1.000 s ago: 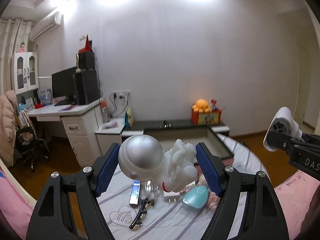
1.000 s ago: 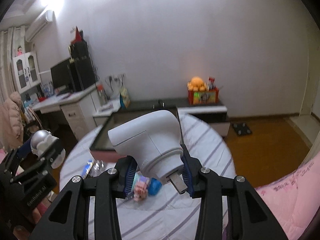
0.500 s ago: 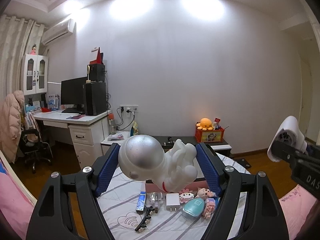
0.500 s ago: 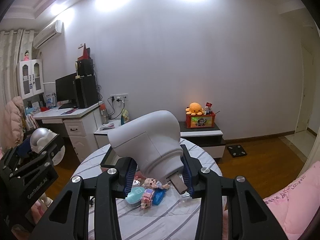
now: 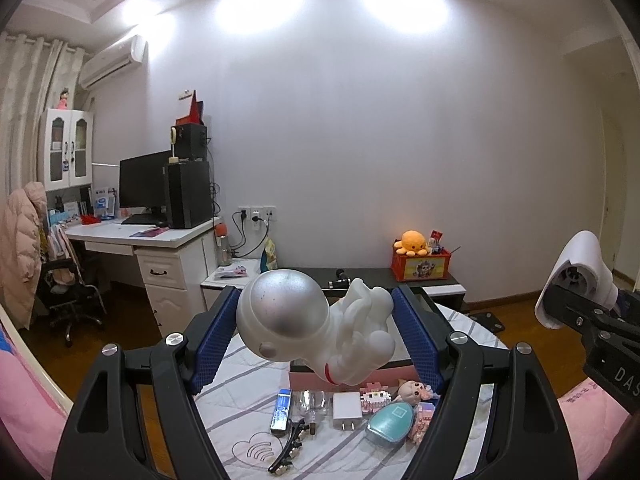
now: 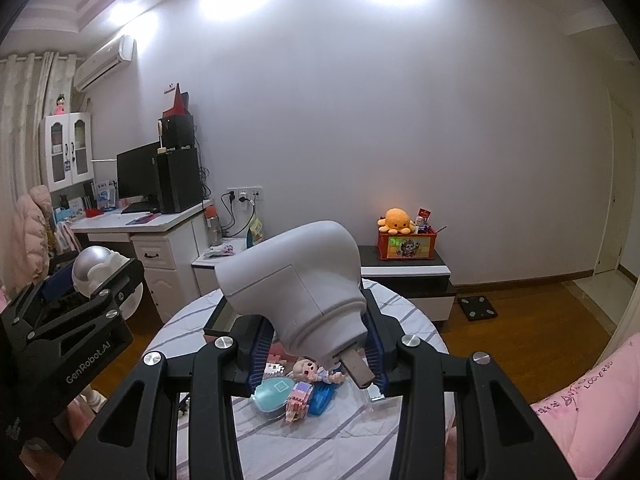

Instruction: Organize rigid objects

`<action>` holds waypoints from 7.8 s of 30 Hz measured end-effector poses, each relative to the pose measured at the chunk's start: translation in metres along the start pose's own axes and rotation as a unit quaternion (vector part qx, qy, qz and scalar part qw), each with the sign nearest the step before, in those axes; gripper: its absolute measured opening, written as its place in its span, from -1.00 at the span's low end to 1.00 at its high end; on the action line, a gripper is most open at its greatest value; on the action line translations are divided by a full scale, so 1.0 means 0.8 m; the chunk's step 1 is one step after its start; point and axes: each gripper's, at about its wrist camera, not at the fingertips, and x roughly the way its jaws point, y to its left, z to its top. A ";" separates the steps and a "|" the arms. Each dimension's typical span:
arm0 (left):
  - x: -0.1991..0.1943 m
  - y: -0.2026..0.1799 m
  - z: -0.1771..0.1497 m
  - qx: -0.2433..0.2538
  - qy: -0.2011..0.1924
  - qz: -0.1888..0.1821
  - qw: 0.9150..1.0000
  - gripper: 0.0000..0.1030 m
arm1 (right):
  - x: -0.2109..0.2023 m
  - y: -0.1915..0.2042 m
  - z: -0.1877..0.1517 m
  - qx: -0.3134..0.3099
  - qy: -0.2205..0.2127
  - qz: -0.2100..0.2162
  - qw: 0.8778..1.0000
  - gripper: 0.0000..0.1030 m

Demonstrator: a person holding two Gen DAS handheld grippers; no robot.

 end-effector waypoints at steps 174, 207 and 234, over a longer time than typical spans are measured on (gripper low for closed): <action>0.130 0.013 -0.150 0.024 0.303 -0.020 0.952 -0.66 | 0.155 -0.072 -0.094 0.021 0.204 -0.058 0.977 0.33; 0.105 0.031 -0.105 0.013 0.244 -0.012 0.970 -0.65 | 0.124 -0.017 -0.169 -0.014 0.306 0.033 0.951 0.57; 0.072 0.068 -0.124 -0.011 0.248 -0.014 0.969 -0.65 | 0.073 0.017 -0.189 -0.069 0.320 0.079 0.942 0.66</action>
